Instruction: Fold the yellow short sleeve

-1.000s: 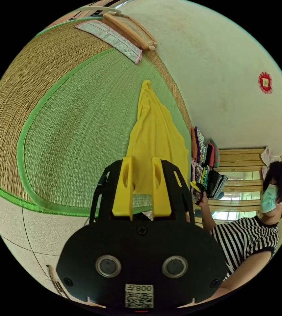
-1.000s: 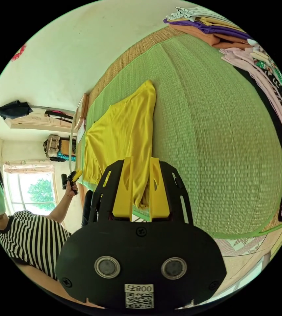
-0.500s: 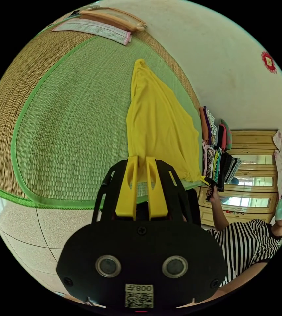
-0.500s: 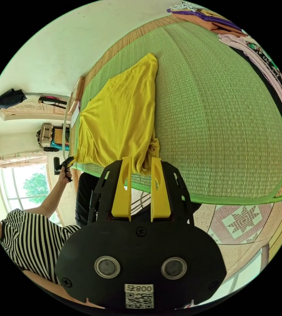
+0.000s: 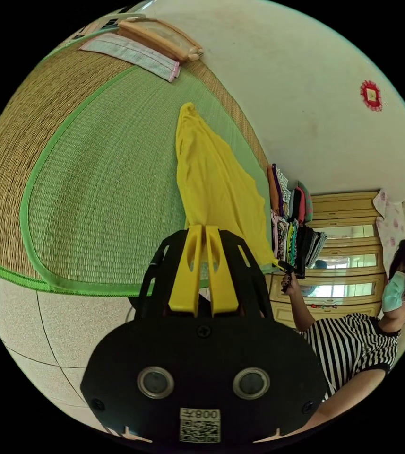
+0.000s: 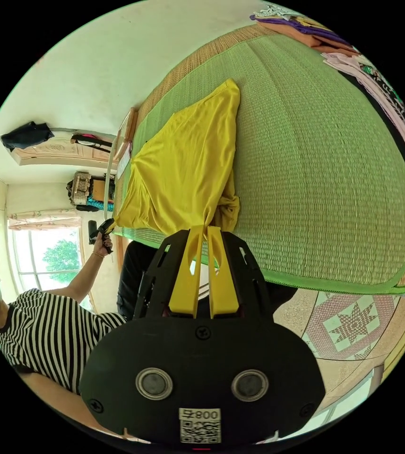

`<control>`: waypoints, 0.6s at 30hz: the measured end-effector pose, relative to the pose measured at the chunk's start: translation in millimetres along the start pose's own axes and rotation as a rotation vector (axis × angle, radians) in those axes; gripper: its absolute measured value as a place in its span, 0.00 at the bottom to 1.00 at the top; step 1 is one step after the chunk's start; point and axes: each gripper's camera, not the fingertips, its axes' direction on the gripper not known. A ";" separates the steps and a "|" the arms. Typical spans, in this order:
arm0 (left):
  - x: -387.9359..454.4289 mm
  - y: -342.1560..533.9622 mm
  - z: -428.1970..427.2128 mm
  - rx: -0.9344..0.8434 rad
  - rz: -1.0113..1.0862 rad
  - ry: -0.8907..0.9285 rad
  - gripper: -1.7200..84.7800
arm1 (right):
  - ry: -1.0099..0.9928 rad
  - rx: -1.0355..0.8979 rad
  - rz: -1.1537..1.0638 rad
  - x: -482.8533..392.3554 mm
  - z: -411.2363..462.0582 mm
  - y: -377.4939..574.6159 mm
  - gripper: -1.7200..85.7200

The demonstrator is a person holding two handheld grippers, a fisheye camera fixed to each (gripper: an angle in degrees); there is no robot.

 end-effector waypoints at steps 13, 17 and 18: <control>-65.6 83.3 -46.5 0.057 -0.069 0.078 0.04 | -0.197 0.038 0.102 93.4 -9.5 58.4 0.03; -73.8 101.2 -50.4 0.043 -0.071 0.093 0.05 | -0.192 0.003 0.124 105.4 6.2 69.5 0.03; -75.3 107.0 -54.3 0.057 -0.069 0.101 0.06 | -0.190 -0.007 0.118 104.5 9.9 70.1 0.03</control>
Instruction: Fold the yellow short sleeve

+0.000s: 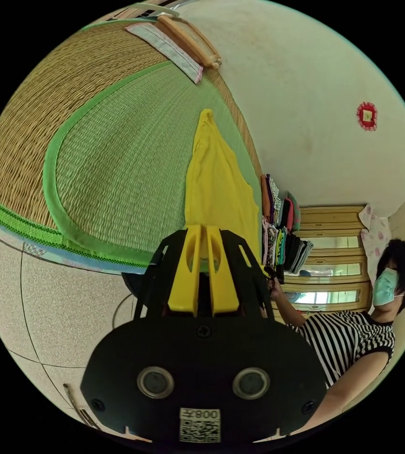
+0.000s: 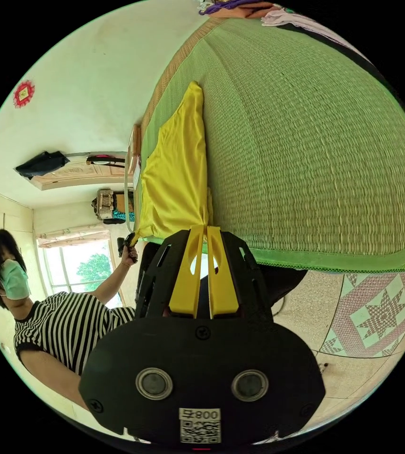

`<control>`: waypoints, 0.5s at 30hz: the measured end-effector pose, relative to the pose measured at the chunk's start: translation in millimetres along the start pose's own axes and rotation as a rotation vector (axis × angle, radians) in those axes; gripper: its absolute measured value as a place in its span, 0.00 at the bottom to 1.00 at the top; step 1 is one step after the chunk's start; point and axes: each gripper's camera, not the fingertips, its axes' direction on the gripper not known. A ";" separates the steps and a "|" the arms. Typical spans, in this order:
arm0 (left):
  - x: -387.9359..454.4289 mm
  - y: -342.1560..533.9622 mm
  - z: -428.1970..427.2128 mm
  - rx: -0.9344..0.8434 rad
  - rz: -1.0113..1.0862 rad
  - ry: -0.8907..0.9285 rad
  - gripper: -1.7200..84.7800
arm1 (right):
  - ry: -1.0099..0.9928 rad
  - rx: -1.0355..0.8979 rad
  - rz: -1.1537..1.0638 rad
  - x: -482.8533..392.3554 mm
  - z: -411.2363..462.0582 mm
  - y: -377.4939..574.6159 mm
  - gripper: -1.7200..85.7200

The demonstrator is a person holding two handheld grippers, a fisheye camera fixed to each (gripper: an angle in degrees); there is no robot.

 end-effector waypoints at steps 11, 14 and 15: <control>-7.5 34.2 -17.8 -0.018 0.027 0.050 0.11 | 0.006 -0.016 -0.030 0.7 5.7 6.8 0.03; 0.5 34.5 -19.7 -0.022 0.052 0.049 0.11 | 0.011 -0.019 -0.034 1.0 6.8 8.9 0.03; 4.1 34.7 -22.5 -0.019 0.066 0.048 0.11 | 0.011 -0.021 -0.037 1.2 7.3 9.5 0.03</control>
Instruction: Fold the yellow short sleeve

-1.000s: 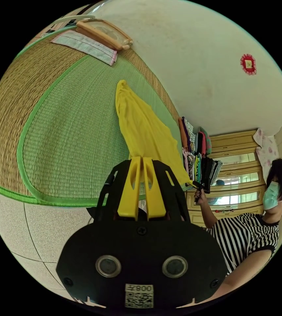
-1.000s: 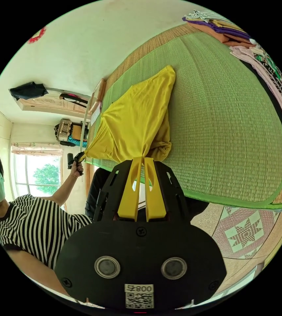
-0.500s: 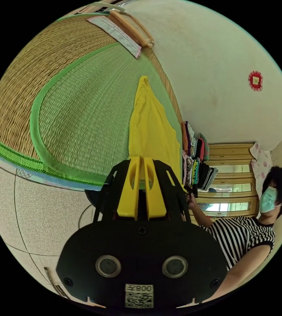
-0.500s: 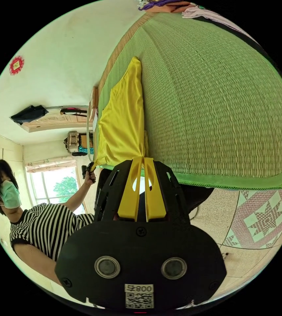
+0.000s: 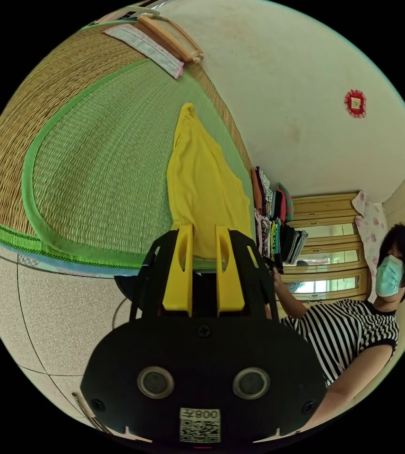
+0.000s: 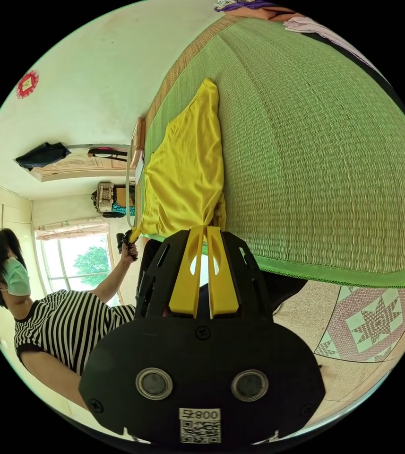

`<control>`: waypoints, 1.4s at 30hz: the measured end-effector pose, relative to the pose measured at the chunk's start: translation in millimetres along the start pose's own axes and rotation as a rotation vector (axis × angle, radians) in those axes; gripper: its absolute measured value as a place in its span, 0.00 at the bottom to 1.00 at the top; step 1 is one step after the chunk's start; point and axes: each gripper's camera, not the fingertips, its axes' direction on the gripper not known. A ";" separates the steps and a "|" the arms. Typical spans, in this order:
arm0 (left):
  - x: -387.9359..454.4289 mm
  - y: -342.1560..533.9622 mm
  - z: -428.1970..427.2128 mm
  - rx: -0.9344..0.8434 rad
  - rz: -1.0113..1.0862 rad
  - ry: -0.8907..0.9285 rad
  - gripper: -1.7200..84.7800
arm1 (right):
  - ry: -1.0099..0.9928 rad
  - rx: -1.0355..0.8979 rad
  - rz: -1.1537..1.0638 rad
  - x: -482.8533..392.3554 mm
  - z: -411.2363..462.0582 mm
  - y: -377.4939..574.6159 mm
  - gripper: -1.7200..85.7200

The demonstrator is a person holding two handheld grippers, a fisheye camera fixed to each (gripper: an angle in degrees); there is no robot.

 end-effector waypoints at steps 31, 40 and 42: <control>42.4 11.4 -46.8 -0.049 0.053 -0.154 0.03 | -0.001 -0.011 -0.013 21.1 -17.0 -15.1 0.03; 56.2 7.1 -59.7 -0.051 0.072 -0.152 0.06 | -0.021 -0.012 0.003 26.2 -27.2 -28.2 0.03; 55.5 7.7 -51.3 -0.062 0.060 -0.142 0.09 | -0.033 -0.009 0.007 25.3 -29.2 -32.6 0.03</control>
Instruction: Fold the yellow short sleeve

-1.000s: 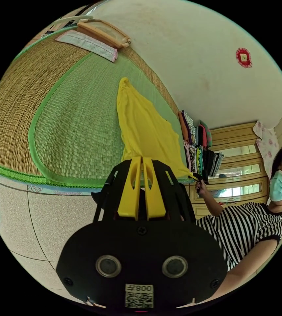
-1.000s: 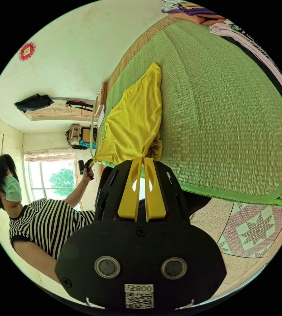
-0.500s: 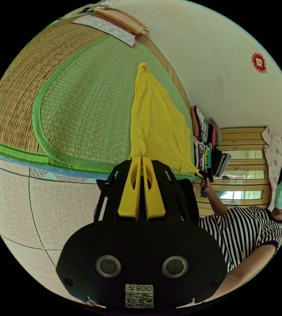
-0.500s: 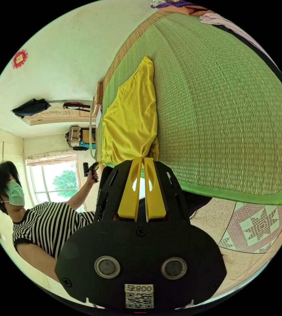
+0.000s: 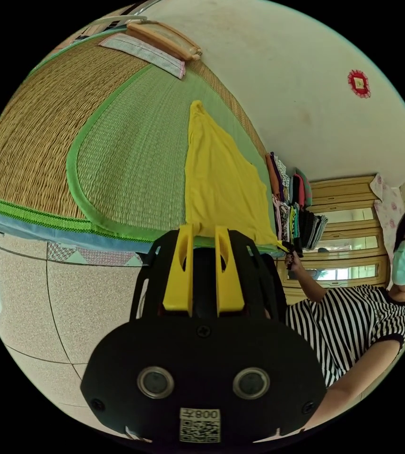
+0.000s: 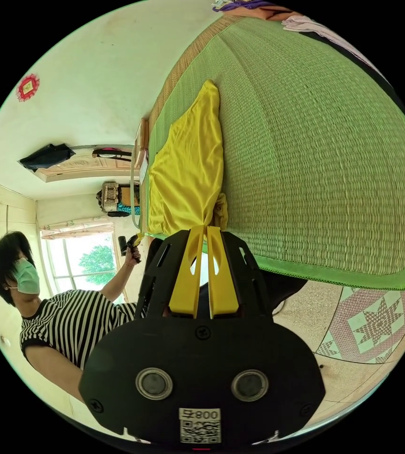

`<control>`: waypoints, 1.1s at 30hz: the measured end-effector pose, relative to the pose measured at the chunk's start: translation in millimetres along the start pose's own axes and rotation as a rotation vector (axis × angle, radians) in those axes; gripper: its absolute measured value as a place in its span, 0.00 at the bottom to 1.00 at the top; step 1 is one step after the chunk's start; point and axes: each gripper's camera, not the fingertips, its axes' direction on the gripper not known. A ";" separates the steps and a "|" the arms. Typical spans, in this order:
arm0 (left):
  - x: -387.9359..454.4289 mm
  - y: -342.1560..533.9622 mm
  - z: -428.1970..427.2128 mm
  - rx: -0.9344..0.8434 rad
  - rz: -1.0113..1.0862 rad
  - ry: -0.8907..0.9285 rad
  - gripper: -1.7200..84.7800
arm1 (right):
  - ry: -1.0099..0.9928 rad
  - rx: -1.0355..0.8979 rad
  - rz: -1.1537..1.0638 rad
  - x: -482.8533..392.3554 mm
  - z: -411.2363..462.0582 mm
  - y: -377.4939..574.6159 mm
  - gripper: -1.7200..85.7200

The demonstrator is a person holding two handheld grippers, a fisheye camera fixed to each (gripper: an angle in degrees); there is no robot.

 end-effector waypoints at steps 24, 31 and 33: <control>47.0 -50.0 30.8 -0.093 -0.045 -0.123 0.02 | -0.036 -0.053 0.060 -37.0 -39.5 -66.7 0.03; 91.6 -69.4 30.8 0.053 -0.014 -0.078 0.02 | -0.010 0.072 0.074 -79.7 -74.4 -80.3 0.02; 114.7 -85.2 49.4 0.022 0.049 -0.043 0.02 | 0.051 0.128 0.015 -122.7 -85.0 -95.8 0.02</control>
